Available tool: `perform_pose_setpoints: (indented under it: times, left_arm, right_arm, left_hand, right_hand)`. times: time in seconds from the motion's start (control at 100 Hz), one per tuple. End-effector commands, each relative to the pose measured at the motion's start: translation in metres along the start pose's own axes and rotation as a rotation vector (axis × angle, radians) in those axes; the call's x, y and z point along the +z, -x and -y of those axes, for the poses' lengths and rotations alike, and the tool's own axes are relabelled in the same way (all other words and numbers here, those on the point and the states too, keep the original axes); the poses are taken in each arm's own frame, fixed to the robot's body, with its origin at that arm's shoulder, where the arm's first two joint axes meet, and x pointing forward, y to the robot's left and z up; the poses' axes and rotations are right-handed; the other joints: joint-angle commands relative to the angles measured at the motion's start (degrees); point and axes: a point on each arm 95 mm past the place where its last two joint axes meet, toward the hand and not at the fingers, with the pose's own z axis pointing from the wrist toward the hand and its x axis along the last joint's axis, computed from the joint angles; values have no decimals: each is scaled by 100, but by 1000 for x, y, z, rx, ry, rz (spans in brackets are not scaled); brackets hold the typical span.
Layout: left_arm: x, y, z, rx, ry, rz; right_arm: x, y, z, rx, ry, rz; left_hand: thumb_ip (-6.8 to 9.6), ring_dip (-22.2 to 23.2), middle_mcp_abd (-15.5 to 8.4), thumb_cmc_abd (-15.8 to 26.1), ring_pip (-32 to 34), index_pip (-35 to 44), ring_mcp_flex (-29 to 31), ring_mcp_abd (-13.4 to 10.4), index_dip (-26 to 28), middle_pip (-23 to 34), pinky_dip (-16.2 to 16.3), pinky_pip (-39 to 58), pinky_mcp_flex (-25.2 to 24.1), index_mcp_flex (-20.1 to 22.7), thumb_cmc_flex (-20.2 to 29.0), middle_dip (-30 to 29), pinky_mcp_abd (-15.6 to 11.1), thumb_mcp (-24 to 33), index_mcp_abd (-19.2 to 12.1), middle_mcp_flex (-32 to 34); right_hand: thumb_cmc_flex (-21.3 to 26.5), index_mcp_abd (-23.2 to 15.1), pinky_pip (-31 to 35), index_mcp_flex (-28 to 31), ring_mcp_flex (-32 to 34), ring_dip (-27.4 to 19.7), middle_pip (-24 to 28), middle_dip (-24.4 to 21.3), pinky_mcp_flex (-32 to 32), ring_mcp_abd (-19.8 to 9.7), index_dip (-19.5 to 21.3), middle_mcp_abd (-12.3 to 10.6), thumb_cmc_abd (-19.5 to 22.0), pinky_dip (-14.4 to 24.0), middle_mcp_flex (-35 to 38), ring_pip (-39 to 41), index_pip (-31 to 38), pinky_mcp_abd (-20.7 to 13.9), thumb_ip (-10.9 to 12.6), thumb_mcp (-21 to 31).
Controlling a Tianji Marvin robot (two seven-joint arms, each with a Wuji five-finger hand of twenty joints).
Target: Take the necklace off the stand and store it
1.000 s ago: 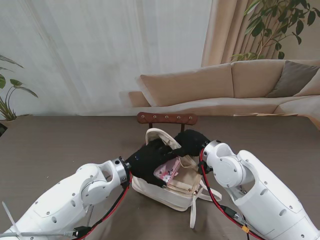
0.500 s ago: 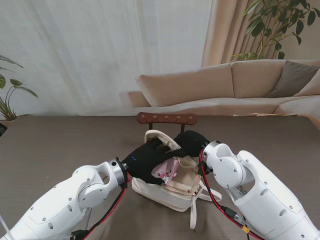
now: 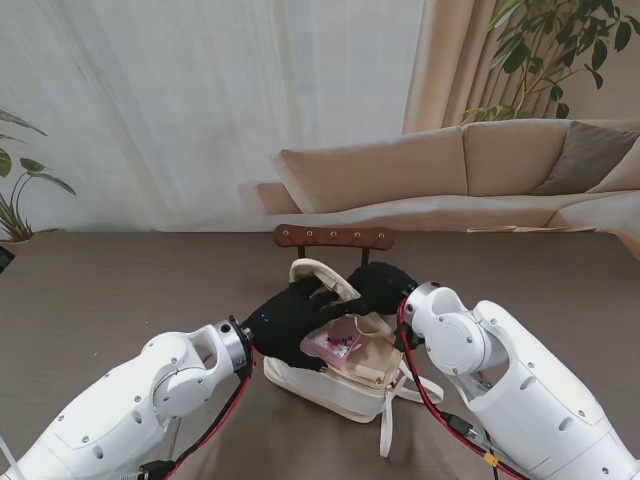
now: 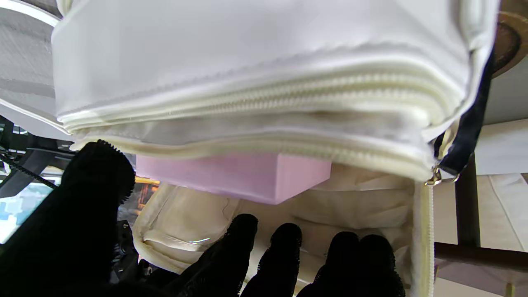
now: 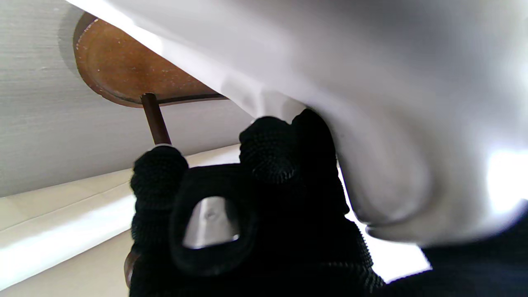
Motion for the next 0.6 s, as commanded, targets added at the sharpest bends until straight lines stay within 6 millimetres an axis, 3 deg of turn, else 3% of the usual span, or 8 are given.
perform_pose_setpoints:
  times: [0.0, 0.11, 0.33, 0.39, 0.46, 0.52, 0.59]
  left_arm:
    - [5, 0, 11, 4, -22, -2]
    - [4, 1, 11, 10, -24, 4]
    - [-2, 0, 15, 35, -66, 18]
    - [-4, 0, 18, 49, -88, 24]
    - [-9, 0, 23, 60, -103, 32]
    - [-13, 0, 27, 63, -127, 33]
    - [-18, 0, 31, 64, -173, 36]
  right_arm:
    - [0, -2, 11, 8, -44, -4]
    - [0, -2, 12, 10, -49, -4]
    - [1, -2, 12, 14, -49, -4]
    - [1, -2, 12, 16, -48, -4]
    - [1, -3, 12, 17, -44, -6]
    - [2, -3, 13, 17, -42, -7]
    - [2, -4, 13, 16, -43, -8]
  left_hand:
    - [172, -137, 20, 275, -255, -553, -286, 104, -343, -364, -192, -541, -274, -703, 45, -260, 260, -118, -872, -545]
    - [196, -188, 95, 345, -250, -505, -303, 101, -326, -334, -166, -535, -283, -626, 69, -253, 264, -217, -436, -535]
    - [242, -54, 144, 394, -84, -283, -93, 123, -159, -235, -151, -504, -145, -215, 134, -205, 273, -144, -236, -247]
    - [242, 172, 139, 408, -49, -234, -35, 133, -36, -231, -178, -516, -63, -137, 80, -170, 290, 4, -217, -123]
    - [244, 201, 112, 496, -63, -245, -21, 108, -22, -239, -181, -513, -50, -131, 64, -169, 279, 29, -364, -120]
    - [245, 210, -45, 512, -75, -322, 1, 30, -45, -247, -175, -498, -27, -213, 73, -170, 232, 16, -914, -125]
    - [241, 221, -131, 461, -62, -414, 102, 16, -94, -215, -154, -456, 41, -182, 97, -160, 223, 39, -1222, -45]
  right_hand:
    - [163, -15, 310, 220, 49, 90, 176, 27, 2146, -261, -18, 95, -105, 198, 461, 217, 97, 229, -169, 378]
    - [166, -5, 310, 223, 48, 92, 177, 26, 2146, -267, -18, 101, -105, 198, 460, 221, 99, 229, -171, 377]
    - [170, -1, 309, 221, 47, 91, 176, 24, 2145, -250, -19, 103, -111, 198, 460, 220, 101, 230, -179, 372]
    - [173, 9, 309, 216, 48, 90, 175, 24, 2145, -252, -20, 101, -110, 198, 459, 217, 99, 230, -185, 369]
    - [182, 12, 309, 219, 48, 91, 176, 24, 2145, -244, -19, 106, -107, 198, 461, 221, 100, 230, -187, 372]
    - [187, 8, 309, 218, 48, 91, 173, 23, 2145, -253, -19, 107, -107, 198, 458, 221, 100, 230, -191, 373]
    - [191, 3, 309, 221, 47, 90, 174, 23, 2145, -261, -19, 105, -105, 199, 460, 217, 101, 230, -191, 375]
